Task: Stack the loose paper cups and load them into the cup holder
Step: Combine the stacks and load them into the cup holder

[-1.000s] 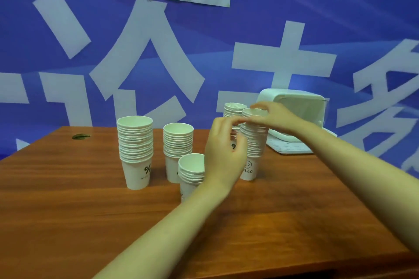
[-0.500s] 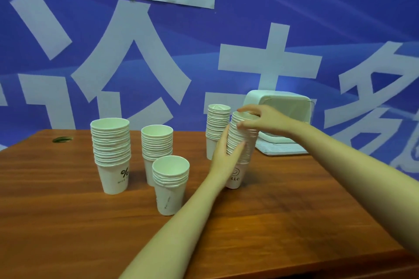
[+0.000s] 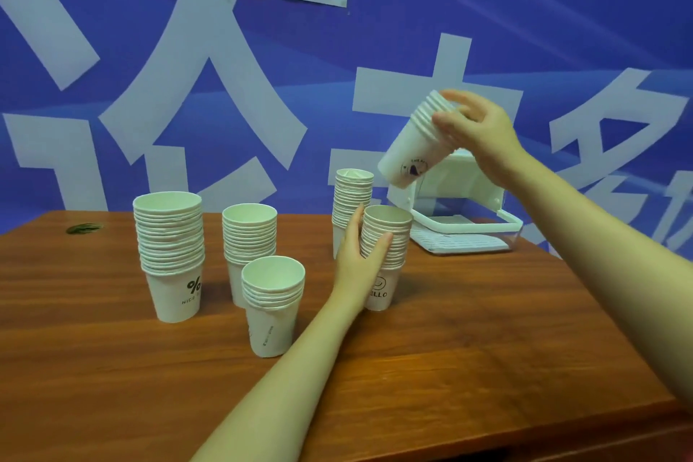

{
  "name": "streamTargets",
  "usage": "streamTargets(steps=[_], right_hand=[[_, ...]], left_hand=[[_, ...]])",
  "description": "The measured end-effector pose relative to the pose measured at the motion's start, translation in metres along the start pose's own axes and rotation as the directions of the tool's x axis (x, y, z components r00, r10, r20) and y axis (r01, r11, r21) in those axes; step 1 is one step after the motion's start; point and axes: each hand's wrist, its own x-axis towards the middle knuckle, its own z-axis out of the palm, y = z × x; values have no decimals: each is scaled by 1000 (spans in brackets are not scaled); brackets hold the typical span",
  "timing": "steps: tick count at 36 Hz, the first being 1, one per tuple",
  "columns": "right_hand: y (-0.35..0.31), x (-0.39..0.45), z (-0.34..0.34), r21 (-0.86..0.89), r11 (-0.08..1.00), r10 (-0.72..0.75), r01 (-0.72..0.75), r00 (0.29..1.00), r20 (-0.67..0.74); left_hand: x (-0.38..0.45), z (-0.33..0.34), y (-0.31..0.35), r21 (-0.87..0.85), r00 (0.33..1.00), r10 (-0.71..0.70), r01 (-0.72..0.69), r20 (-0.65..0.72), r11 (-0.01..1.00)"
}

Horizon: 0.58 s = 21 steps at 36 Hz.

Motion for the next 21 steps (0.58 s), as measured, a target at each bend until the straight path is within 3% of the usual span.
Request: streamTargets(steps=[5, 9, 12, 15, 18, 21], right_hand=[[-23, -13, 3, 343, 939, 31, 10, 993, -115], [-30, -28, 23, 486, 873, 105, -24, 985, -140], [-28, -41, 45, 504, 863, 88, -10, 987, -131], [-27, -55, 69, 521, 853, 78, -21, 993, -87], [-22, -66, 95, 418, 908, 24, -27, 1000, 12], [-20, -79, 124, 273, 962, -17, -32, 984, 175]], left_hand=[[-18, 5, 27, 65, 967, 127, -116, -219, 991], [-30, -3, 73, 35, 930, 271, -271, -247, 962], [-35, -26, 110, 56, 878, 415, -415, -238, 908], [-41, -63, 128, 93, 854, 459, -450, -247, 888], [-45, -108, 122, 176, 854, 437, -401, -282, 899], [-49, -147, 95, 188, 895, 301, -251, -329, 950]])
